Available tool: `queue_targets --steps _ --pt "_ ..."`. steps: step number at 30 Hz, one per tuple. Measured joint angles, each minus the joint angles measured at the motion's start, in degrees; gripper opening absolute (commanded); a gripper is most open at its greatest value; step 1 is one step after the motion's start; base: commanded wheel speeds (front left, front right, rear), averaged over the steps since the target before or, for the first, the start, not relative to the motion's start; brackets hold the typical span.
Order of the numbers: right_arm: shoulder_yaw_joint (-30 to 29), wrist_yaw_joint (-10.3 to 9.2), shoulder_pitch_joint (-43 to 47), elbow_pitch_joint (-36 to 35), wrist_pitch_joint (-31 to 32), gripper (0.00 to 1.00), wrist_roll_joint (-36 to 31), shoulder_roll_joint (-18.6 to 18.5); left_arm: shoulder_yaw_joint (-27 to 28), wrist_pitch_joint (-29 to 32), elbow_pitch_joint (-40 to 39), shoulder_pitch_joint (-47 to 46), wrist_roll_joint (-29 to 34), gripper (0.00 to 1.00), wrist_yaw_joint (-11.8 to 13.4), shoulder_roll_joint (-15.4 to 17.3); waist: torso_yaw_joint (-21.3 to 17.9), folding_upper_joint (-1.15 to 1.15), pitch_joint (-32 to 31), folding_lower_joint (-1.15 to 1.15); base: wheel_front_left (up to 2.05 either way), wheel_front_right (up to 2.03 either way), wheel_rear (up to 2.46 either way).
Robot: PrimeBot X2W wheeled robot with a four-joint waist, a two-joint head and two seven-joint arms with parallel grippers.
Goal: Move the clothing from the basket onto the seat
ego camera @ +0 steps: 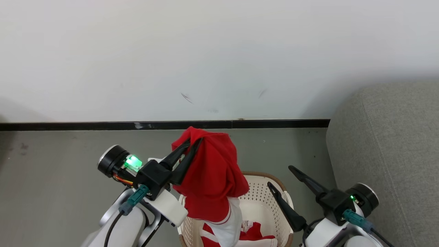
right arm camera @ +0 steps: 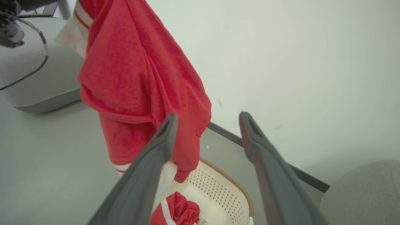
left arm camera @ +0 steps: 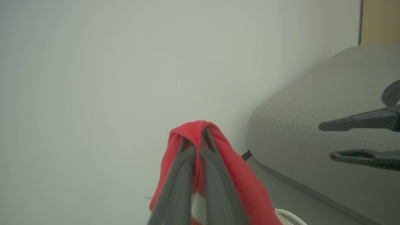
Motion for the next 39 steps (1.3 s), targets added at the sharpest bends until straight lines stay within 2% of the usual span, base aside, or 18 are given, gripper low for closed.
queue_targets --steps 6,15,23,35,36,37,38,39 --pt "5.11 0.01 -0.01 1.44 0.00 1.00 0.00 -2.07 -3.54 1.93 -1.26 -0.97 -0.01 0.00 -1.00 -1.32 1.31 0.00 -2.29 0.00 0.00 0.00 0.00" --pt "7.58 0.00 -0.06 2.93 0.00 1.00 0.16 -2.86 -8.36 4.46 -2.60 -1.03 -1.36 0.00 -1.52 -3.64 2.70 0.00 -4.54 0.00 0.00 0.00 0.00" --pt "12.93 0.01 -0.15 5.43 0.00 1.00 0.97 -3.98 -11.81 6.09 -4.12 -1.59 -2.43 0.00 -1.55 -4.22 3.83 0.00 -5.94 0.00 0.00 0.00 0.00" --pt "15.56 0.01 -6.38 8.89 0.00 1.00 -2.56 -4.70 -14.58 7.98 -6.89 -2.15 -4.42 0.00 -1.78 -4.81 4.90 0.00 -6.29 0.00 0.00 0.00 0.00" --pt "15.62 0.01 -6.52 9.11 0.00 0.94 -2.59 -4.60 -14.68 7.99 -6.92 -2.15 -4.77 0.00 -1.78 -4.83 4.97 0.00 -6.29 0.00 0.00 0.00 0.00" --pt "15.77 0.01 -6.51 9.46 0.00 0.49 -2.71 -4.50 -14.79 8.00 -6.95 -2.15 -4.97 0.00 -1.78 -4.85 5.04 0.00 -6.28 0.00 0.00 0.00 0.00" --pt "15.88 0.01 -6.50 9.92 0.00 0.21 -2.93 -4.39 -14.85 8.05 -6.97 -2.15 -5.12 0.00 -1.78 -4.86 5.11 0.00 -6.27 0.00 0.00 0.00 0.00" --pt "15.88 0.01 -6.50 10.28 0.00 0.00 -3.18 -4.33 -14.89 8.05 -6.99 -2.14 -5.14 0.00 -1.78 -4.86 5.17 0.00 -6.26 0.00 0.00 0.00 0.00"
